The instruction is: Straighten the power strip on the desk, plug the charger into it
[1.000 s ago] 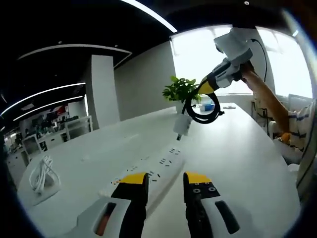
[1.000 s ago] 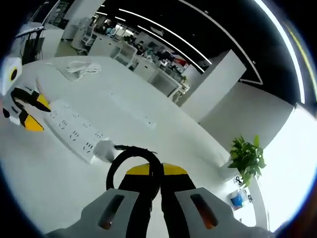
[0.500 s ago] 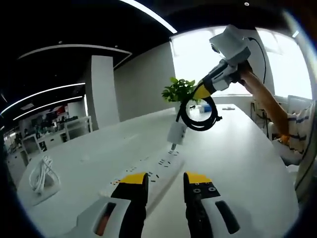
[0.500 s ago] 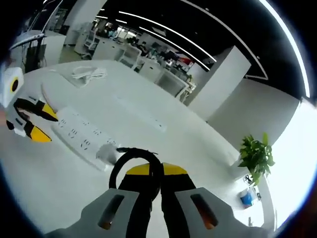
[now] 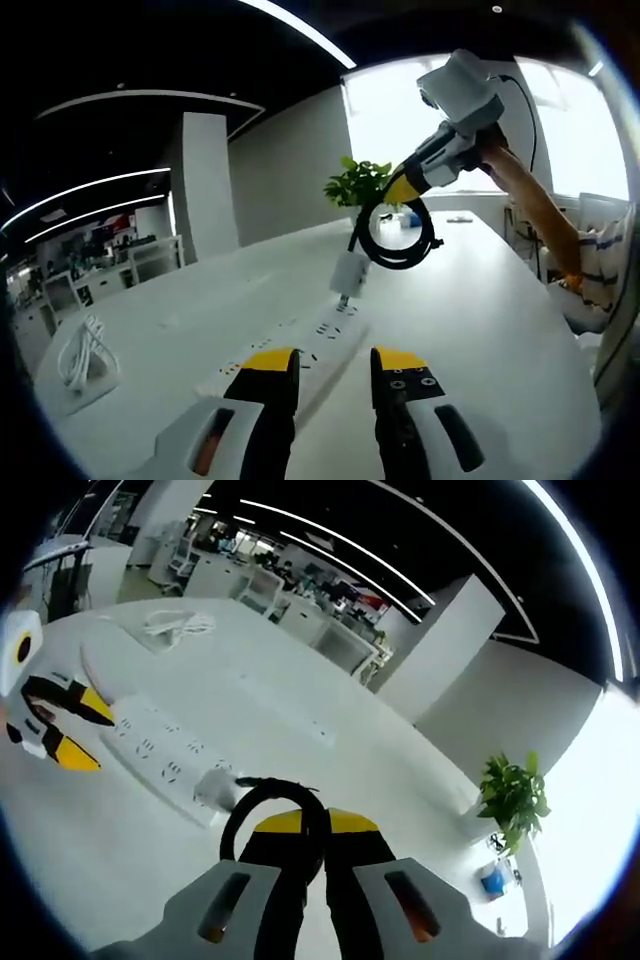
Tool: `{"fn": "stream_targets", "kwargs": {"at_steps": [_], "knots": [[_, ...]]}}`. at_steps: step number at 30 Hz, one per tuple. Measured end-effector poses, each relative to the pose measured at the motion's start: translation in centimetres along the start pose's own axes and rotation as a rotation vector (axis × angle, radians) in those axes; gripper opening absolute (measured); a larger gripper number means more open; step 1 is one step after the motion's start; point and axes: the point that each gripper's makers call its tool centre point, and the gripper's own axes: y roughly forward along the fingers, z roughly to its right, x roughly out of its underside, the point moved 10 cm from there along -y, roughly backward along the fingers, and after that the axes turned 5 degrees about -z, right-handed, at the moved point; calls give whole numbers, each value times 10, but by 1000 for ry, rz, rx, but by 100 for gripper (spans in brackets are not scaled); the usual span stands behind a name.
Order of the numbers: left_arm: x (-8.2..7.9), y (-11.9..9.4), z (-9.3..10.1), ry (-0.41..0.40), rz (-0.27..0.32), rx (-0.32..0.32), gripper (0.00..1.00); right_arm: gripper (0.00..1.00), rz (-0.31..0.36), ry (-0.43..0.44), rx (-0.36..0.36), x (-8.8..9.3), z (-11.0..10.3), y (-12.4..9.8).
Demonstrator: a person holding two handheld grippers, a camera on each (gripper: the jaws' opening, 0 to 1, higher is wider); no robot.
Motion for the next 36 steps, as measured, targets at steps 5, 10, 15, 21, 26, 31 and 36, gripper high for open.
{"fn": "stream_targets", "kwargs": {"at_steps": [5, 10, 15, 21, 26, 31, 36], "knots": [[0, 1, 2, 3, -3, 3, 29, 3, 4, -12, 11, -2, -6, -1], [1, 3, 2, 5, -10, 2, 29, 4, 0, -32, 34, -4, -9, -2], [2, 3, 3, 6, -13, 5, 29, 4, -2, -57, 62, -7, -15, -4], [2, 3, 1, 3, -13, 3, 29, 4, -4, -117, 119, -12, -27, -11], [2, 2, 2, 3, -14, 4, 29, 5, -5, -159, 150, -17, -38, -16], [2, 4, 2, 8, -18, 5, 29, 5, 4, -206, 165, -23, -50, -22], [4, 12, 7, 9, -24, 3, 29, 5, 2, -243, 165, -28, -53, -22]]}}
